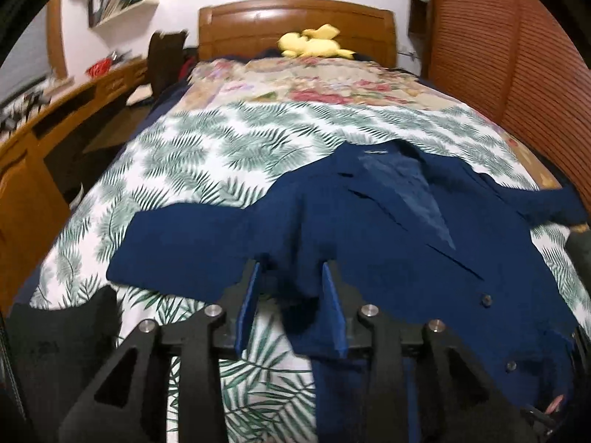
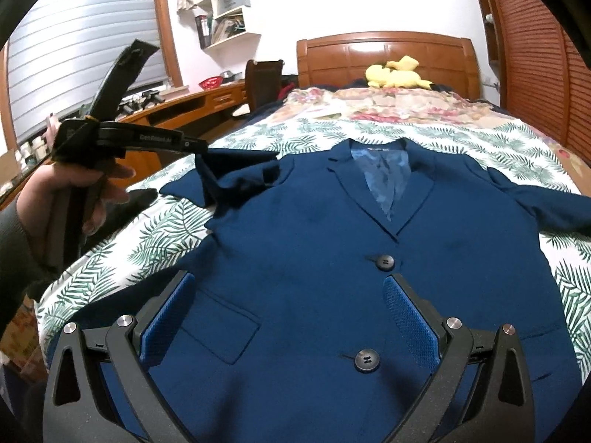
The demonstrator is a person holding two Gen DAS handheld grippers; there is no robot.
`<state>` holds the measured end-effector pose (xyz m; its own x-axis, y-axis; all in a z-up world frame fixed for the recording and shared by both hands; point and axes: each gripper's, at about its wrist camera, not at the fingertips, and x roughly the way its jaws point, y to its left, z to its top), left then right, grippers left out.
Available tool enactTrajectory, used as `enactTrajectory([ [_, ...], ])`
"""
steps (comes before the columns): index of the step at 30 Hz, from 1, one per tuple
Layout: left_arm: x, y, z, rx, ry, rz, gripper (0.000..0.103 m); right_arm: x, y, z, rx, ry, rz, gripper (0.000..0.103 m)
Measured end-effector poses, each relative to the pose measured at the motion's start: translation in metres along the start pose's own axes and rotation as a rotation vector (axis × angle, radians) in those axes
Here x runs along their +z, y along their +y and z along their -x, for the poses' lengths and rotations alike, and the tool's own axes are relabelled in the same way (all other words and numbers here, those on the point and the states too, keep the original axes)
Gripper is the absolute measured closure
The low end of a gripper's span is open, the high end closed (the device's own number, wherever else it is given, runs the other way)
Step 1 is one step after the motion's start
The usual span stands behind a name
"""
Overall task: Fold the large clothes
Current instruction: 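Lift the held sleeve with the left gripper and lay it across the jacket body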
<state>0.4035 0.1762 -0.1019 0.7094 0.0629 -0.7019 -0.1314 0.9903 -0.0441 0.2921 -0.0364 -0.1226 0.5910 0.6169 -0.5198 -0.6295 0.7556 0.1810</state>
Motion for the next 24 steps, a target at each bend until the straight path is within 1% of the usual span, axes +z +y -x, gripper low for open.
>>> enactTrajectory([
  [3,-0.006,0.022,-0.018,0.038,0.026,0.036,0.068,0.000,0.003,-0.001,0.001,0.002,0.008,0.000],
  [7,-0.017,0.054,-0.044,0.044,0.065,0.127,0.066,0.000,0.003,-0.007,0.001,0.013,0.005,0.000],
  [12,-0.031,0.083,-0.069,0.070,0.094,0.192,0.066,-0.004,0.002,-0.017,0.008,0.048,-0.002,0.000],
  [14,-0.035,0.095,-0.074,0.074,0.093,0.227,0.066,-0.005,0.002,-0.019,0.010,0.055,-0.004,0.000],
  [16,-0.036,0.106,-0.077,0.097,0.088,0.247,0.065,-0.005,0.002,-0.021,0.010,0.060,-0.005,0.000],
  [20,-0.038,0.122,-0.088,0.100,0.112,0.294,0.065,-0.007,0.002,-0.025,0.009,0.073,-0.005,0.000],
  [22,-0.039,0.125,-0.094,0.104,0.122,0.300,0.065,-0.007,0.003,-0.025,0.008,0.073,-0.003,0.000],
  [24,-0.039,0.127,-0.099,0.092,0.134,0.317,0.065,-0.007,0.003,-0.025,0.007,0.070,-0.005,0.000],
])
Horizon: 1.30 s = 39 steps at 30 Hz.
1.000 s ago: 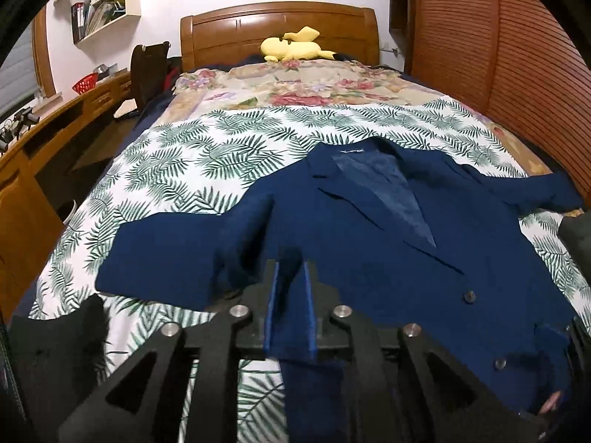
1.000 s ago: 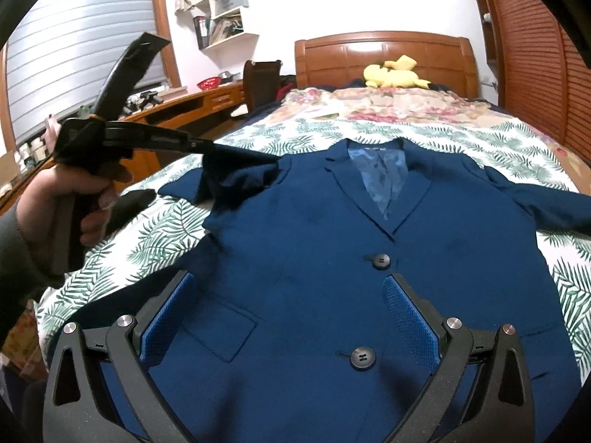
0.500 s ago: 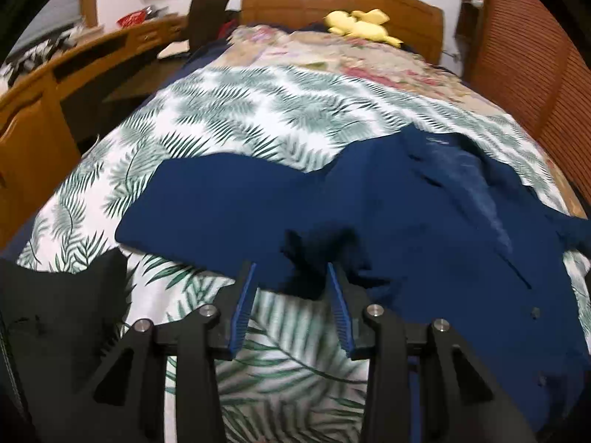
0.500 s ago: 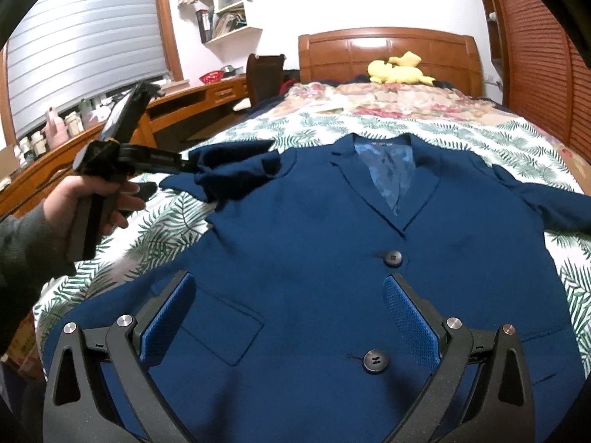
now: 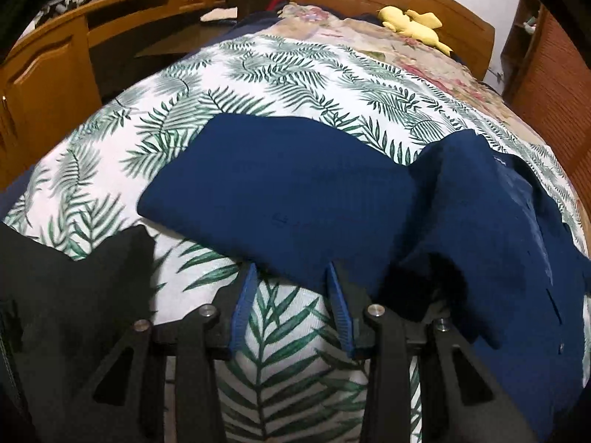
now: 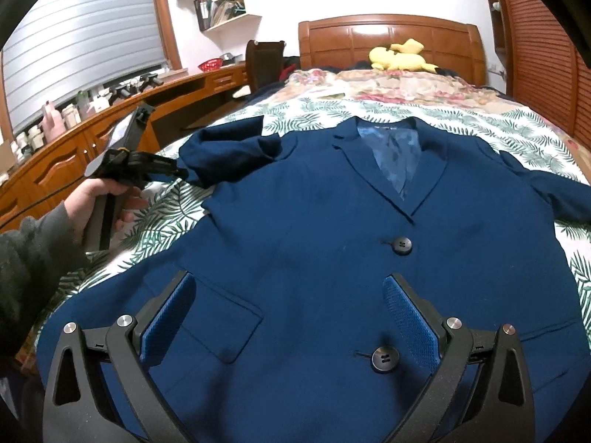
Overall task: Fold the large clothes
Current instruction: 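Lift the held sleeve with the left gripper and lay it across the jacket body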
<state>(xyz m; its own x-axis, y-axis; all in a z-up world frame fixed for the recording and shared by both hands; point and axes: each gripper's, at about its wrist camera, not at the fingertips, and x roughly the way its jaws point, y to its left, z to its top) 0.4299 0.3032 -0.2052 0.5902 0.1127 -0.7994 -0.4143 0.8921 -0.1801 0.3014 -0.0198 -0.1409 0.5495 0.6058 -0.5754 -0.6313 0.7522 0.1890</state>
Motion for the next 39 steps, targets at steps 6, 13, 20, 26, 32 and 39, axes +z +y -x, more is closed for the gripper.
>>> enactTrajectory([
  [6,0.000,-0.003,-0.009,0.000,0.003,0.036,0.065,-0.001,0.000,0.001,0.002,-0.002,-0.006,0.000],
  [13,0.003,-0.009,-0.009,0.019,-0.031,0.001,0.095,-0.001,0.000,0.001,0.002,-0.004,-0.004,0.000],
  [20,0.013,-0.031,0.034,-0.023,-0.135,-0.028,0.103,0.000,0.000,0.003,0.003,-0.006,-0.002,0.000],
  [26,0.015,-0.093,0.100,-0.069,-0.234,-0.170,0.103,0.001,-0.001,0.020,0.013,-0.027,0.004,0.000],
  [32,-0.002,-0.152,0.156,-0.148,-0.289,-0.281,0.103,0.004,-0.006,0.049,-0.032,-0.058,0.028,0.000],
  [39,-0.046,-0.210,0.204,-0.192,-0.330,-0.404,0.103,0.007,-0.026,0.089,-0.093,-0.108,0.010,0.000],
])
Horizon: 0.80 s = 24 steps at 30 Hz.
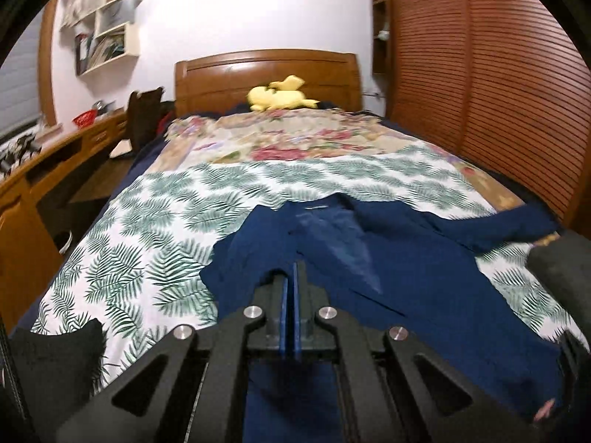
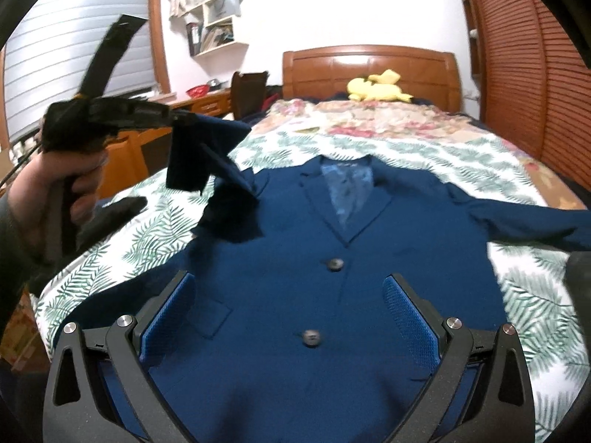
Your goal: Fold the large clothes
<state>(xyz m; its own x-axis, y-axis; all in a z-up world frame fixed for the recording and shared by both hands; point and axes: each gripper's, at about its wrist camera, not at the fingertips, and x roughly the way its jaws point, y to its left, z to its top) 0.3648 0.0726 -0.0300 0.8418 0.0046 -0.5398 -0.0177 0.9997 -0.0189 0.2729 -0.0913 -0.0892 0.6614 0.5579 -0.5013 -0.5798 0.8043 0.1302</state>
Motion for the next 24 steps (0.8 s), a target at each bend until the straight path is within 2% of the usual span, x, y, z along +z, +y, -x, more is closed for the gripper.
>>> enactTrajectory([
  [7,-0.026,-0.038,0.023,-0.021,0.013,-0.040,0.103,0.003,-0.019,0.014,-0.050,-0.015,-0.014,0.000],
  [13,-0.051,-0.046,0.043,-0.058,0.064,-0.046,0.095,0.010,-0.017,0.021,-0.043,-0.023,-0.022,0.000],
  [15,-0.058,-0.047,0.051,-0.059,0.060,-0.058,0.091,0.012,-0.014,0.021,-0.043,-0.025,-0.022,0.000],
  [17,-0.063,-0.046,0.061,-0.058,0.044,-0.066,0.083,0.014,-0.012,0.016,-0.049,-0.020,-0.022,0.000],
  [24,-0.087,-0.030,0.096,-0.083,-0.004,-0.022,0.076,0.012,0.000,-0.009,-0.038,0.024,-0.018,0.000],
])
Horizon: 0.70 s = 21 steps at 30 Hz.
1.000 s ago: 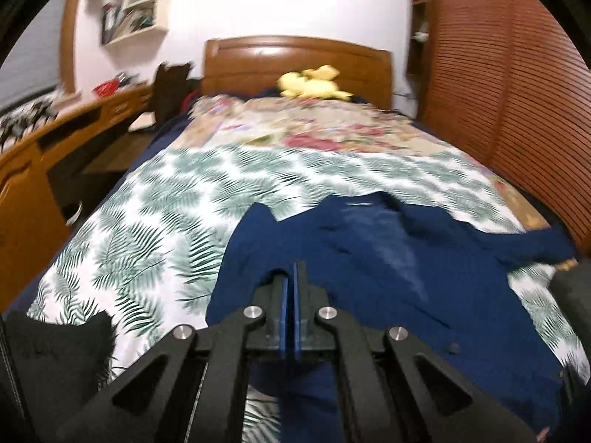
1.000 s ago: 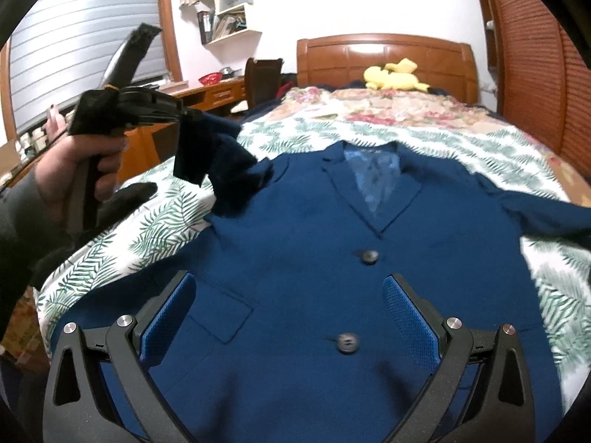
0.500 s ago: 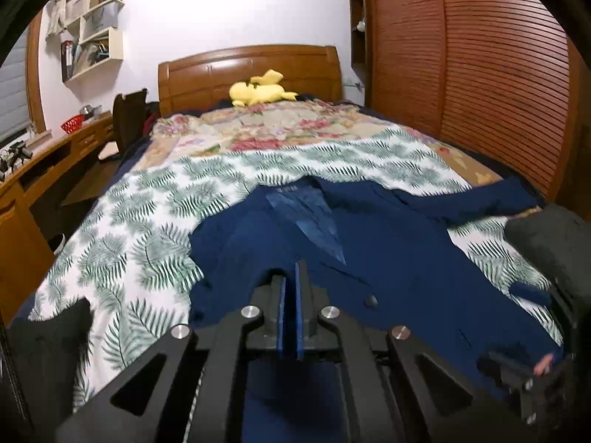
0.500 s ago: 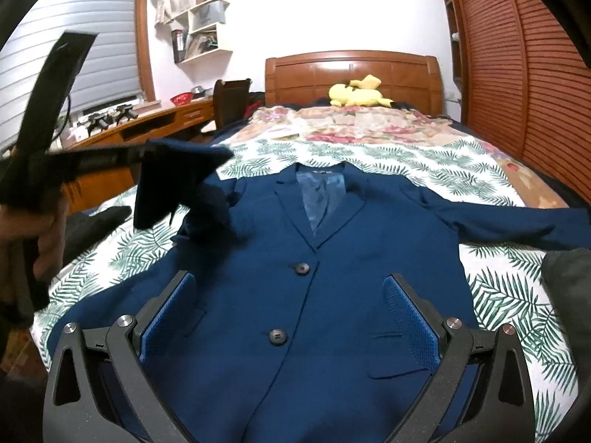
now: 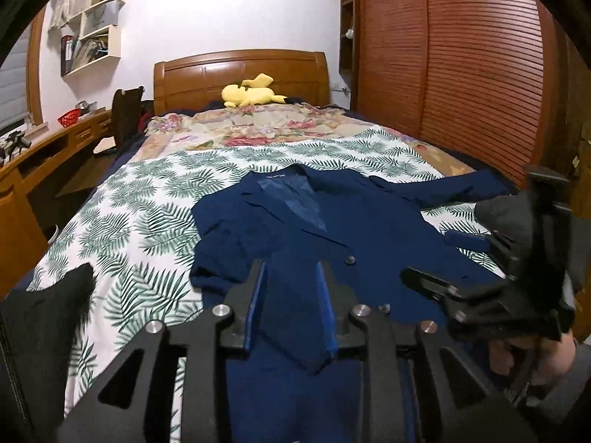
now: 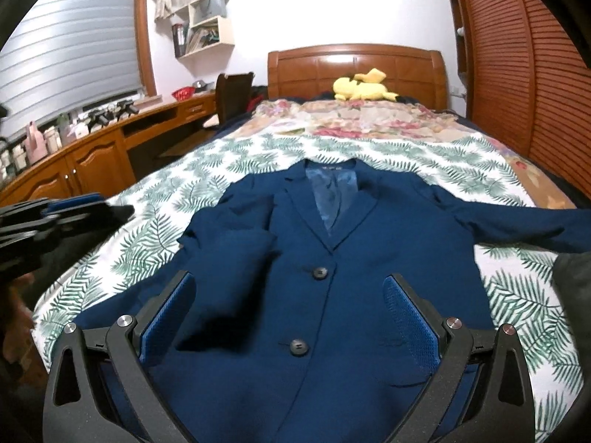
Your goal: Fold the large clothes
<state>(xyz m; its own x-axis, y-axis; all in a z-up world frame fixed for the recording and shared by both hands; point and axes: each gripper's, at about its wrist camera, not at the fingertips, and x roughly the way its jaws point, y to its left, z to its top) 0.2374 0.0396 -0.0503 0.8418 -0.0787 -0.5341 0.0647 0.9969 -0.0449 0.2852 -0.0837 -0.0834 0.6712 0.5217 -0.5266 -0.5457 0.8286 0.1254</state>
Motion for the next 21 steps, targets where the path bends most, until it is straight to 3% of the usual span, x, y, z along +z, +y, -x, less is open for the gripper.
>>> enactTrajectory([
  [9,-0.032,0.044,0.025,0.050,0.007,0.062,0.074,-0.011,0.036,-0.038,0.085,0.087,0.077,0.004],
  [12,-0.038,0.058,0.031,0.059,0.008,0.079,0.074,-0.017,0.054,-0.049,0.132,0.127,0.130,0.011],
  [13,-0.040,0.061,0.034,0.060,0.006,0.082,0.074,-0.020,0.062,-0.053,0.145,0.143,0.153,0.016],
  [14,-0.042,0.064,0.035,0.062,0.004,0.084,0.074,-0.022,0.065,-0.056,0.150,0.152,0.166,0.028],
  [15,-0.043,0.067,0.037,0.069,0.002,0.082,0.073,-0.025,0.072,-0.061,0.154,0.170,0.186,0.031],
  [21,-0.048,0.076,0.041,0.085,0.005,0.072,0.073,-0.039,0.093,-0.084,0.186,0.251,0.249,0.034],
])
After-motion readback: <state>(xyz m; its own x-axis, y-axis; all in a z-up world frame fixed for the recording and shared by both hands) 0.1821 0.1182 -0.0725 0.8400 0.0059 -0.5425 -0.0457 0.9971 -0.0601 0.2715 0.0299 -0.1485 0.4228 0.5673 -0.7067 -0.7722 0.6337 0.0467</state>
